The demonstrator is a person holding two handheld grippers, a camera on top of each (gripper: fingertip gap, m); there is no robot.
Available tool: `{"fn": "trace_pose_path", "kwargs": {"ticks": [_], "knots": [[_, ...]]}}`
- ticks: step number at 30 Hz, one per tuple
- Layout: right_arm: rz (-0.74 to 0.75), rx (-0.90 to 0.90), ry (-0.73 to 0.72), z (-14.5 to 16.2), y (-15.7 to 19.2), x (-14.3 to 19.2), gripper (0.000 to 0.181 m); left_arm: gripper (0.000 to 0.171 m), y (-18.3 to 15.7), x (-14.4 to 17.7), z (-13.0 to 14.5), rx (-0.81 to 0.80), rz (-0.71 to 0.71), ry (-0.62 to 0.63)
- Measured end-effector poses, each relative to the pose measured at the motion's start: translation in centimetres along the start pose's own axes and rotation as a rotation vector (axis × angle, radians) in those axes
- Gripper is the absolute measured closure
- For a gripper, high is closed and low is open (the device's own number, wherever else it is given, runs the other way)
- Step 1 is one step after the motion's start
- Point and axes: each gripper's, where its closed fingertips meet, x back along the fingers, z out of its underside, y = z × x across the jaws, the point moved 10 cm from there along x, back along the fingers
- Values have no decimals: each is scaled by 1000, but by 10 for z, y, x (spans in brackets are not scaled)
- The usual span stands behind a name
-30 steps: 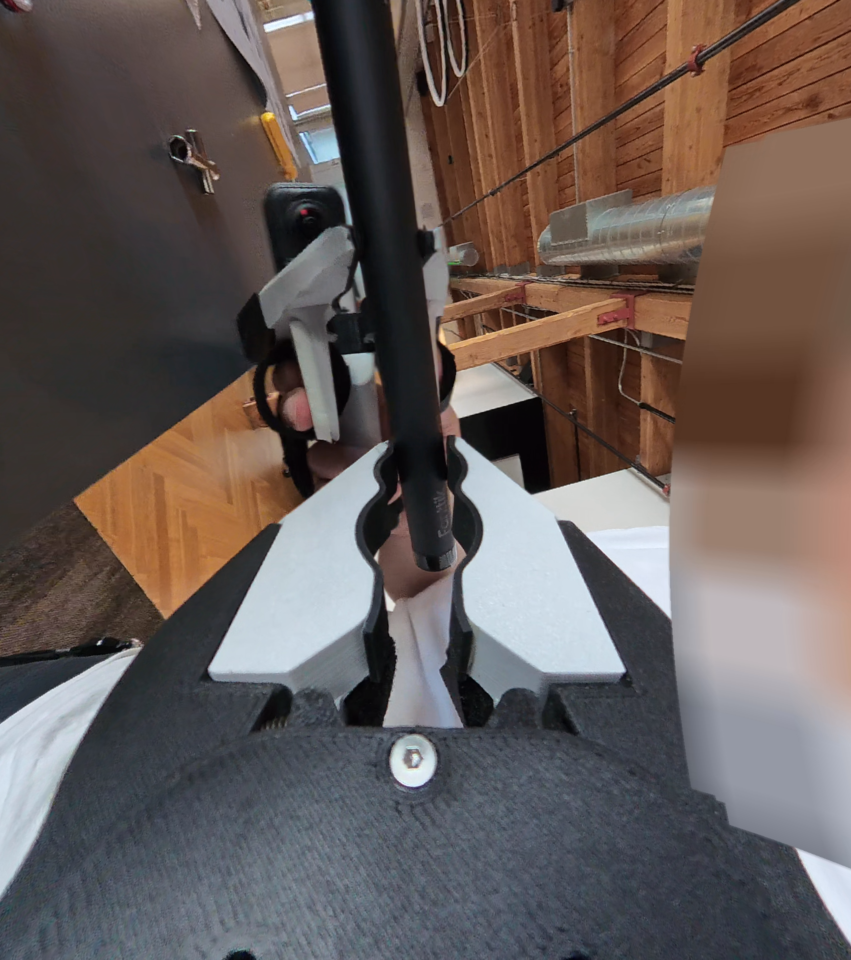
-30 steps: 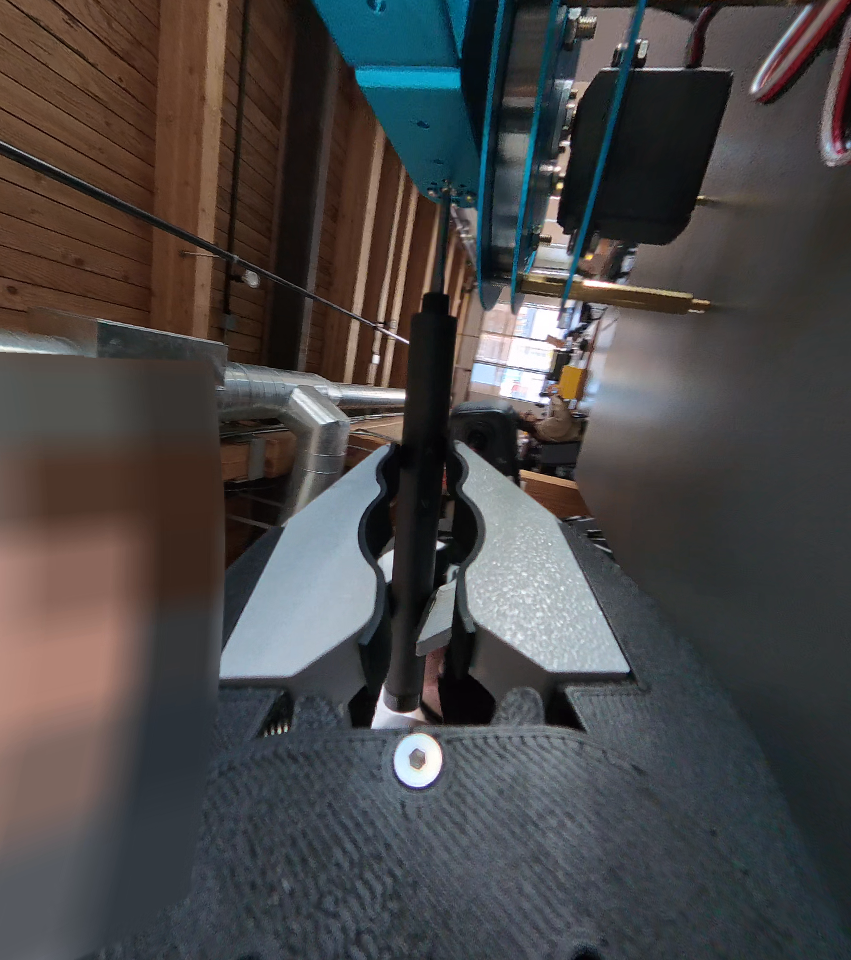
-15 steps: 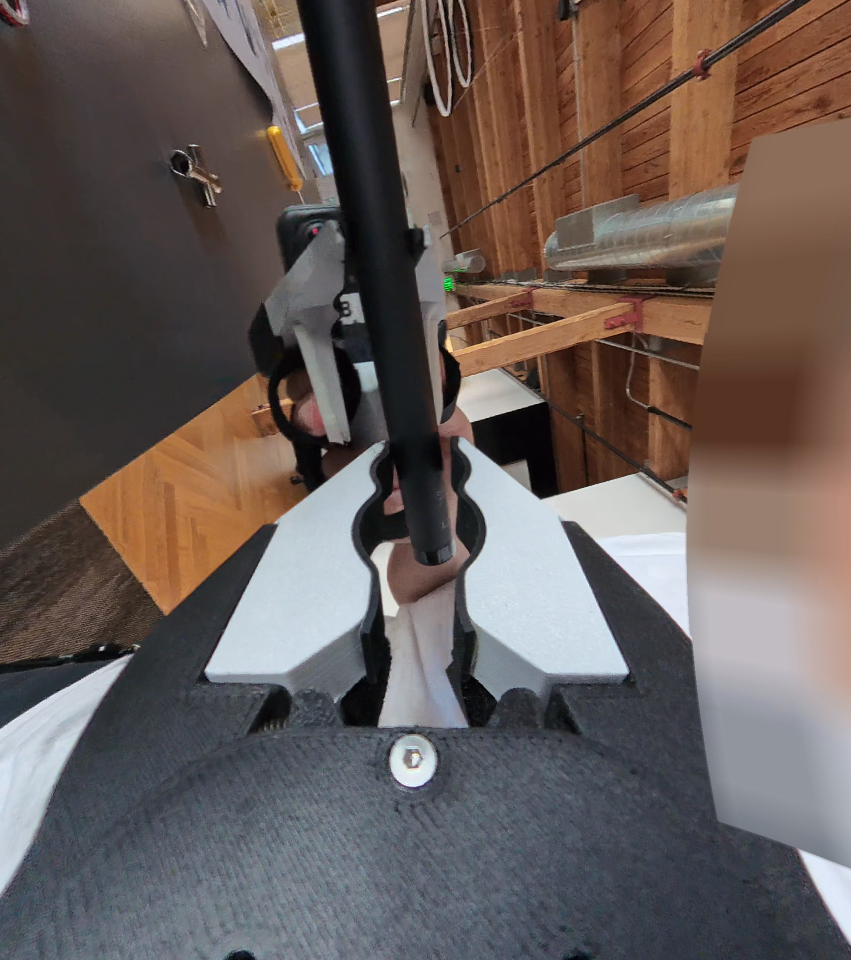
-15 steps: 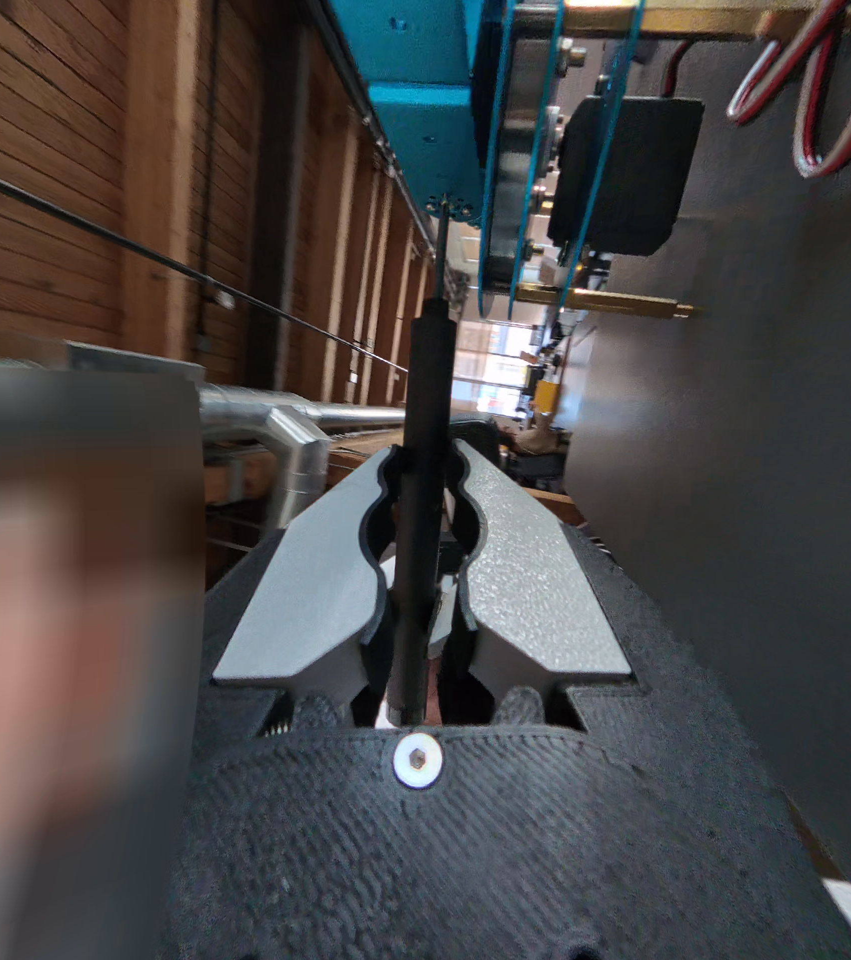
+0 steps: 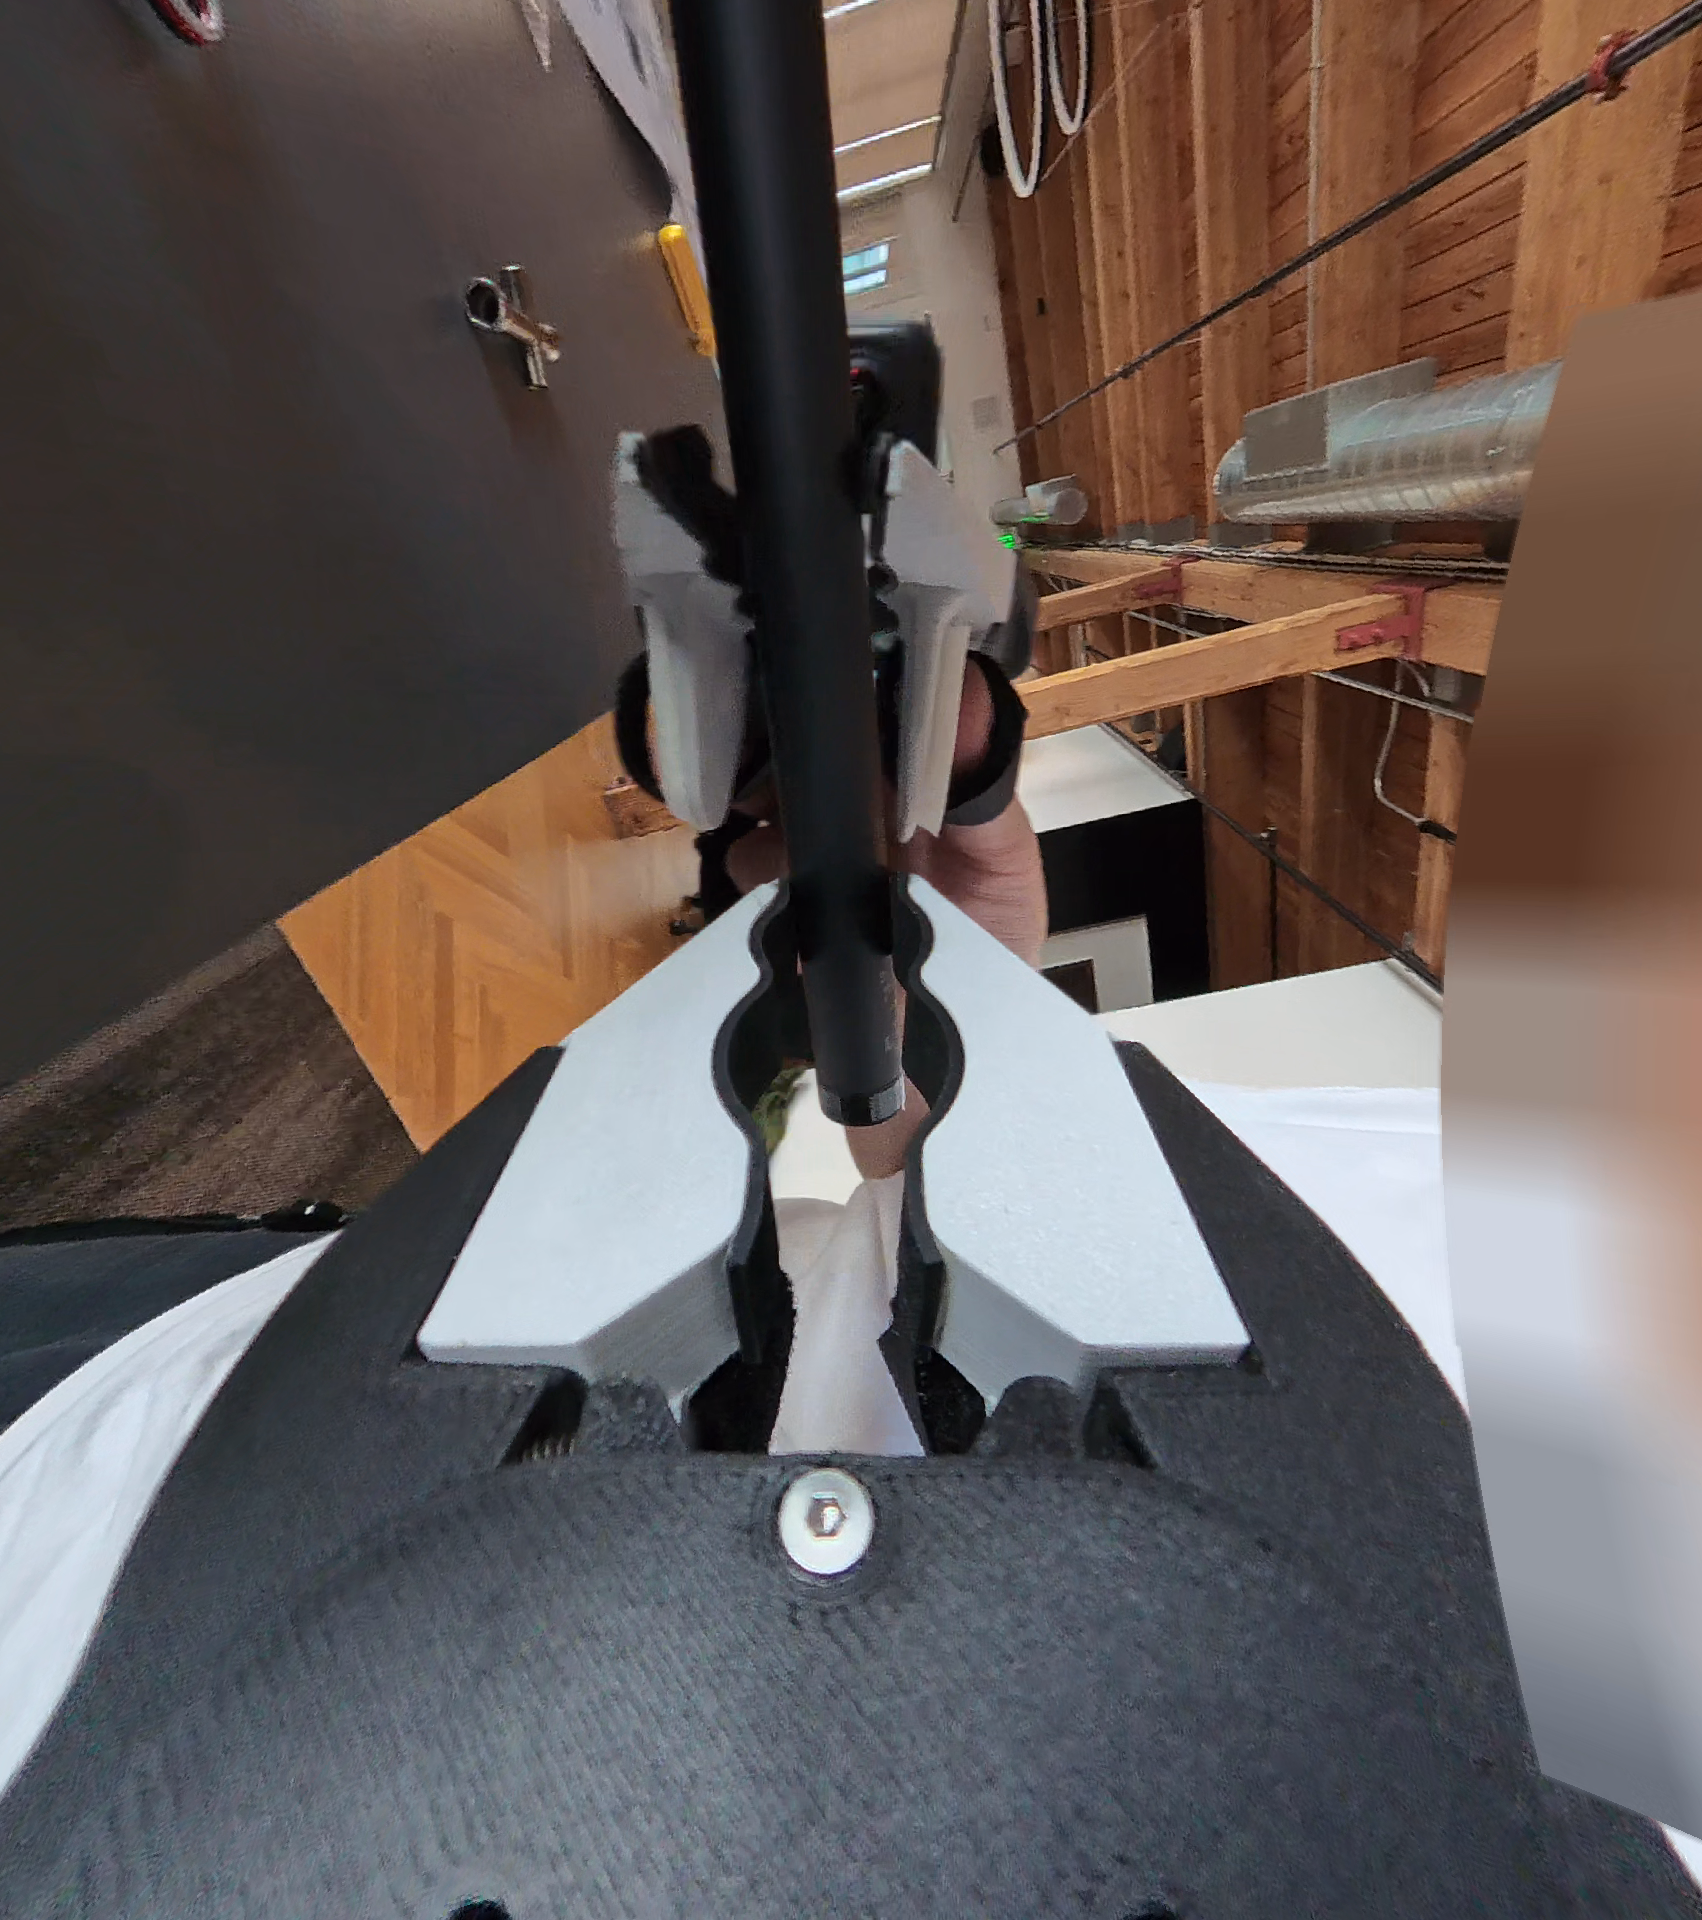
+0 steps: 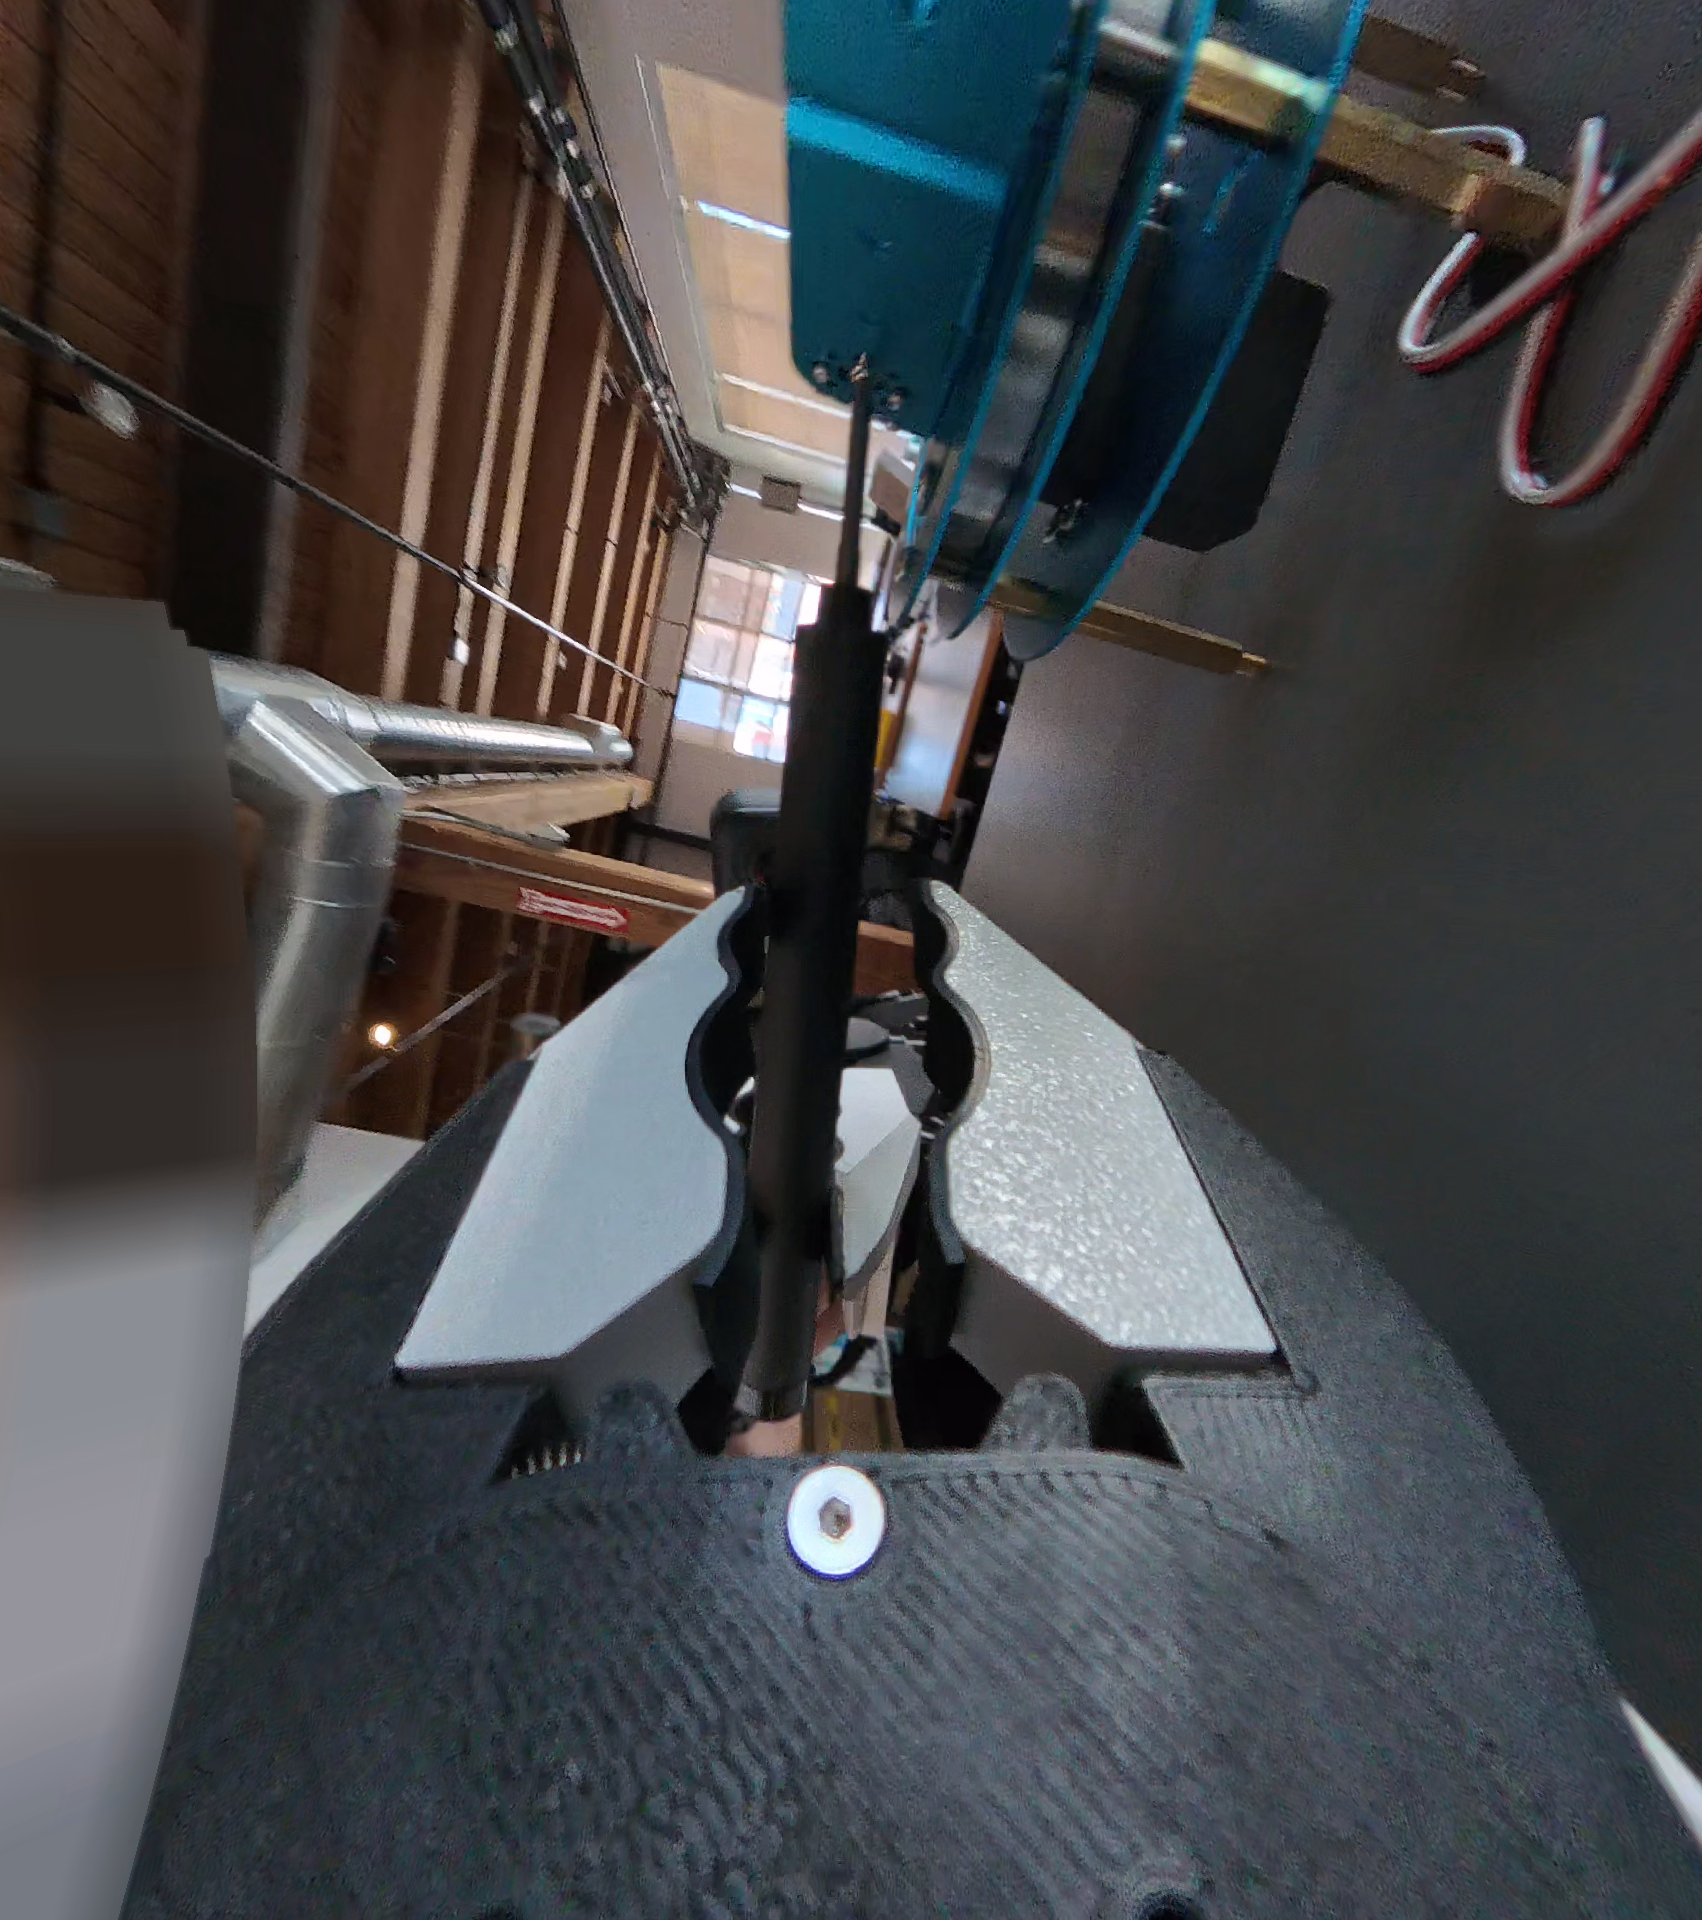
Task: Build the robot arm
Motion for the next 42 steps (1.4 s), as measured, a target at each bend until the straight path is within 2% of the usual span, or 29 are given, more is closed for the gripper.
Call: {"fn": "trace_pose_path", "kwargs": {"ticks": [2,5,8,11,14,18,22,26,29,33,37,42], "knots": [[11,27,38,-1,5,-2,164,156,-2,1,0,-13,-30,3],[-12,4,42,-3,4,-1,165,155,-4,1,-1,-30,-30,-5],[-108,-89,-6,0,-2,-1,166,153,-1,0,-1,3,48,-20],[-200,-204,-43,4,-11,0,166,144,3,0,-1,43,124,-31],[-248,-217,-40,5,-12,-2,166,156,5,-1,-1,39,144,-30],[-224,-180,-28,2,-9,-2,165,156,2,1,-2,28,108,-27],[-113,-108,-13,1,-4,-1,155,156,1,2,-2,25,62,-24],[-66,-45,18,2,0,-2,164,156,-1,5,-2,10,13,-19],[-130,-96,-23,3,-3,-3,166,155,-4,5,-3,-18,0,-32],[-257,-196,-67,6,-9,-4,166,152,-2,5,-3,13,93,-51],[-282,-204,-66,7,-12,-6,165,146,4,2,3,83,204,-36],[-298,-222,-66,7,-13,-8,165,156,4,-2,5,41,180,-1]]}}
